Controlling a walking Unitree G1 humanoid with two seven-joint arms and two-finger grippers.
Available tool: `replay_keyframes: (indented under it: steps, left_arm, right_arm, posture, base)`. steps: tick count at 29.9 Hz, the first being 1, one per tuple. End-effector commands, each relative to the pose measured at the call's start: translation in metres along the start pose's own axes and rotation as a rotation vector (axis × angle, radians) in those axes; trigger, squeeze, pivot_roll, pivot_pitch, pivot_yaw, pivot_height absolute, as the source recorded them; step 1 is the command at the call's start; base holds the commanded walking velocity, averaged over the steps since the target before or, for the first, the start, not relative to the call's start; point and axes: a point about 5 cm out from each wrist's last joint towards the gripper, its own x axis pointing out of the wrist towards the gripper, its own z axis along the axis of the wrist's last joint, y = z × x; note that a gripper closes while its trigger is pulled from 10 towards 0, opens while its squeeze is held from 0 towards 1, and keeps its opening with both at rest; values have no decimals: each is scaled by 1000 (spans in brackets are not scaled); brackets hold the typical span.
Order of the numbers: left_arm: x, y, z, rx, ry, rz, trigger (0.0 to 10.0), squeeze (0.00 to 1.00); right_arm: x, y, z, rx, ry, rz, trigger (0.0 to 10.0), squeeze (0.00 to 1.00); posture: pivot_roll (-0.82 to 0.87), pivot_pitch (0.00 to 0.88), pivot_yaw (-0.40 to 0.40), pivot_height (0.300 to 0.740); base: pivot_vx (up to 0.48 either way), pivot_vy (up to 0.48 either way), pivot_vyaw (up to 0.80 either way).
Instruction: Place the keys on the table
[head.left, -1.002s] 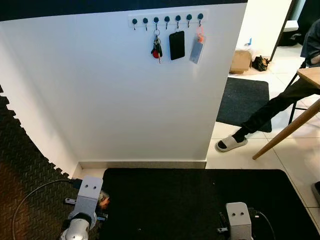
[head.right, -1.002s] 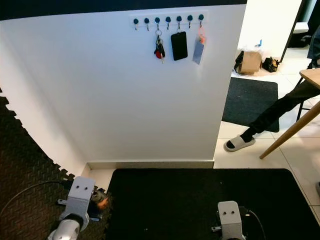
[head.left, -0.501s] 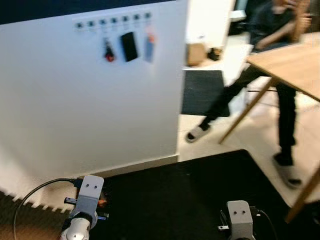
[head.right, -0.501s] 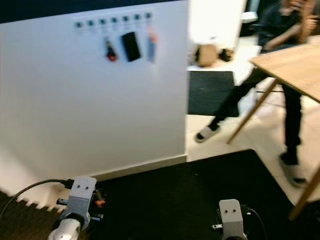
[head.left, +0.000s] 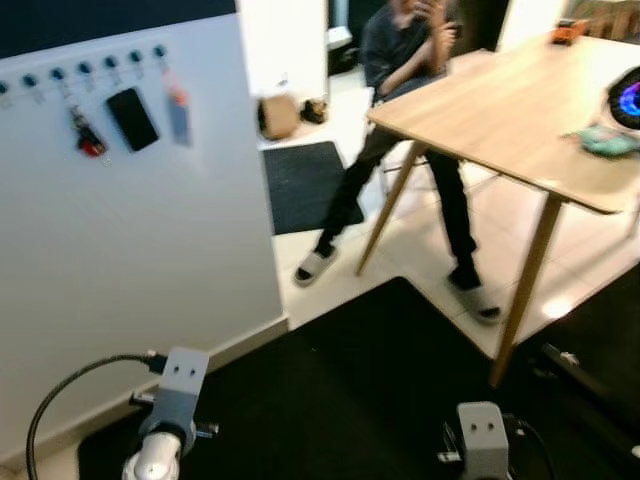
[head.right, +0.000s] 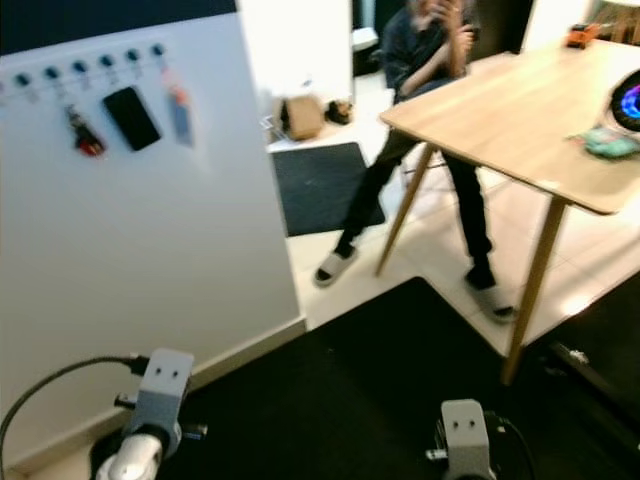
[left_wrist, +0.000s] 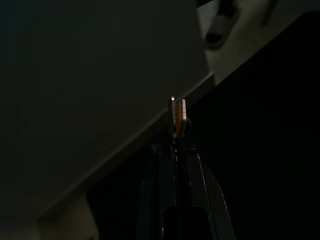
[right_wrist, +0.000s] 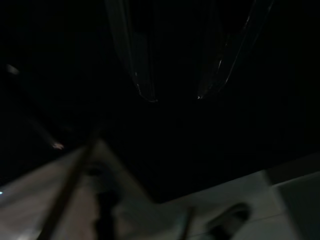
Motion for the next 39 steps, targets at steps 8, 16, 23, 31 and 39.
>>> replay_keyframes:
  steps: [8,16,23,31,39]
  left_arm:
    - [-3,2,-10,20,36,8,10000,0]
    - [-2,2,-10,20,35,6,10000,0]
    - [-2,2,-10,20,34,6,10000,0]
    - [-1,2,-10,20,35,7,10000,0]
    - [0,2,-10,21,33,7,10000,0]
  right_arm:
    - [-6,7,-11,13,41,19,10000,0]
    - [-6,7,-11,14,42,18,10000,0]
    - [-5,7,-11,14,42,17,10000,0]
    - [-4,8,-10,14,41,18,10000,0]
    - [-3,8,-10,13,38,20,10000,0]
  posture:
    - [54,195,96,740]
    - [51,194,97,740]
    - [51,194,97,740]
    - [53,194,96,740]
    - [52,190,96,740]
  base:
    - [0,0,-788]
    - [0,0,-788]
    - [0,0,-788]
    - [0,0,-788]
    - [0,0,-788]
